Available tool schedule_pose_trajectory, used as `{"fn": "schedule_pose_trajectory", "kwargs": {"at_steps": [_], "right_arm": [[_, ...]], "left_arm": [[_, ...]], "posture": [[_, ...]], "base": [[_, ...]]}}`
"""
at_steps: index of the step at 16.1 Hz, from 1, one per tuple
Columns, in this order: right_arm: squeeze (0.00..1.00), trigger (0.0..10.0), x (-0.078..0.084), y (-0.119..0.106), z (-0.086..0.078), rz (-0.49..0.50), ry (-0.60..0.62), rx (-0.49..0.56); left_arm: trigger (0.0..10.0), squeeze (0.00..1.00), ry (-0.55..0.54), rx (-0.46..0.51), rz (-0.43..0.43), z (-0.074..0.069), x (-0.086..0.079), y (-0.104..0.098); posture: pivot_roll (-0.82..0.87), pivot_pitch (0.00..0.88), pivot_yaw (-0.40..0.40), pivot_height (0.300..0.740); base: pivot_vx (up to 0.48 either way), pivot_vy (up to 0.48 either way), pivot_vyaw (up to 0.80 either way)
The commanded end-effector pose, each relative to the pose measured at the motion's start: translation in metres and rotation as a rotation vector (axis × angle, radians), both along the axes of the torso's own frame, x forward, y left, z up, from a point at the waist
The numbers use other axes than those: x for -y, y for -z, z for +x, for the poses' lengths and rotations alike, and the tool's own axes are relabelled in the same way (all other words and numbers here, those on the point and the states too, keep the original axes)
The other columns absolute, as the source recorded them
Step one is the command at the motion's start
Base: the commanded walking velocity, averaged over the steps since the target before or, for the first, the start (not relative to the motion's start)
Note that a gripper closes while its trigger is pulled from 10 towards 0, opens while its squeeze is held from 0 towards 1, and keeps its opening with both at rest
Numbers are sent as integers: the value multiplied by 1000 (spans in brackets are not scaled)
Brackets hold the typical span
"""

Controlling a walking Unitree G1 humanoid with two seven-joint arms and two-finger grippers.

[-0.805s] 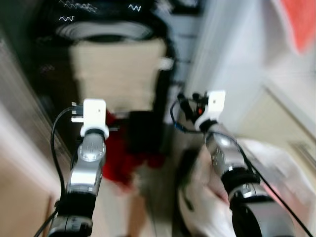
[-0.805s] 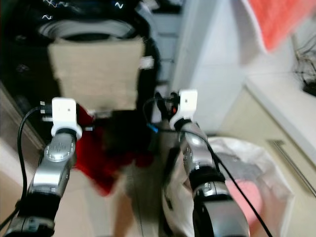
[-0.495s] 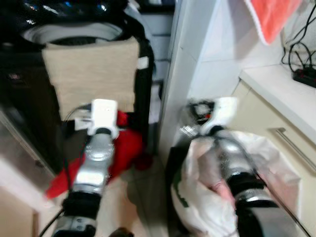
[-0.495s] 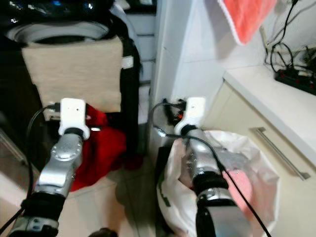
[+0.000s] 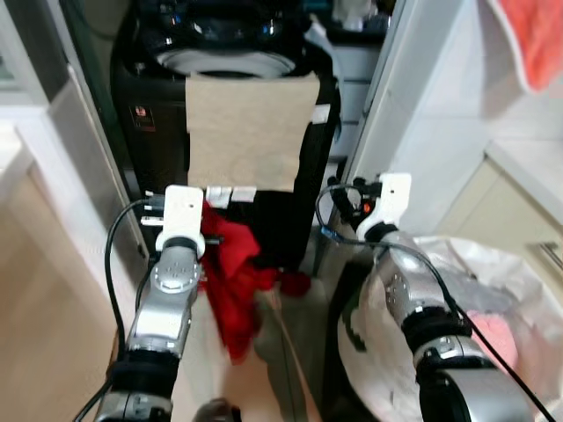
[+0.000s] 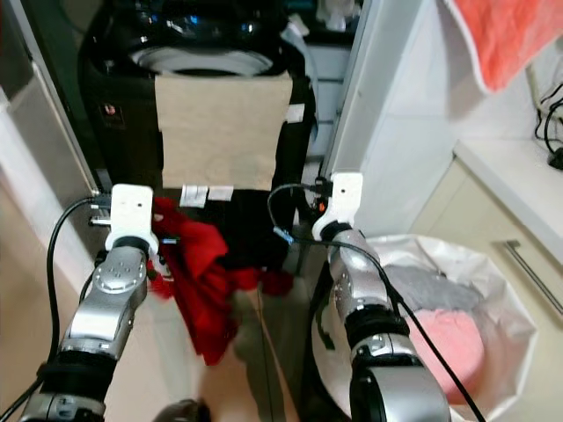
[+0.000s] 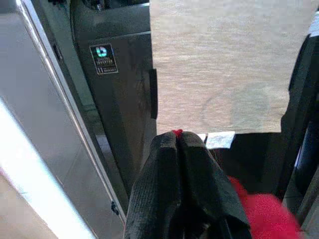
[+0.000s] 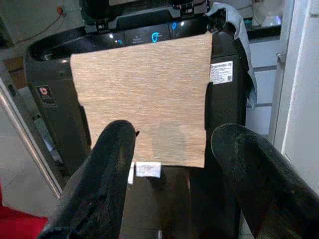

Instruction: Clothes washing

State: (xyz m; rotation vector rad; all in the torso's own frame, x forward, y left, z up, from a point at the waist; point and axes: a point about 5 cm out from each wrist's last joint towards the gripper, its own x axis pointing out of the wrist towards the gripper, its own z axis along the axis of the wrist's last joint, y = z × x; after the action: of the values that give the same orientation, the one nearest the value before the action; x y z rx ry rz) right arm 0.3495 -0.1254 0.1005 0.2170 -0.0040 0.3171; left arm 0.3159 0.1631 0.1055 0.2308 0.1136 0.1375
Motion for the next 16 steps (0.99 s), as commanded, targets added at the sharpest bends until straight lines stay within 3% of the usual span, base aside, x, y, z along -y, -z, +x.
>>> {"fn": "schedule_pose_trajectory", "kwargs": {"at_steps": [1, 6, 10, 12, 14, 16], "right_arm": [[227, 10000, 5, -2, 1, 8, 9, 3], [243, 10000, 5, -2, -1, 9, -6, 8], [349, 10000, 6, -2, -1, 4, -3, 15], [271, 10000, 8, 0, -1, 9, 12, -3], [263, 10000, 8, -1, -1, 6, 10, 0], [263, 10000, 9, -11, 1, -81, 44, 57]], "left_arm": [[10000, 0, 12, 25, 1, 4, 7, -8], [10000, 0, 7, 15, -11, 6, 8, -8], [10000, 0, 8, 23, 11, 7, 10, -9], [10000, 0, 3, 22, 14, 7, 9, -8], [10000, 0, 2, 23, 31, 7, 8, -9], [10000, 0, 99, 67, -53, 8, 16, -16]], "posture": [[-1, 0, -48, 740], [-6, 0, -47, 740], [-12, 0, -43, 740], [-12, 0, -43, 740], [-11, 0, -42, 740], [-13, 0, -42, 740]], "base": [[0, 0, 0], [0, 384, 0], [0, 60, 367], [0, 0, 322], [0, 0, 0], [300, 0, 0]]}}
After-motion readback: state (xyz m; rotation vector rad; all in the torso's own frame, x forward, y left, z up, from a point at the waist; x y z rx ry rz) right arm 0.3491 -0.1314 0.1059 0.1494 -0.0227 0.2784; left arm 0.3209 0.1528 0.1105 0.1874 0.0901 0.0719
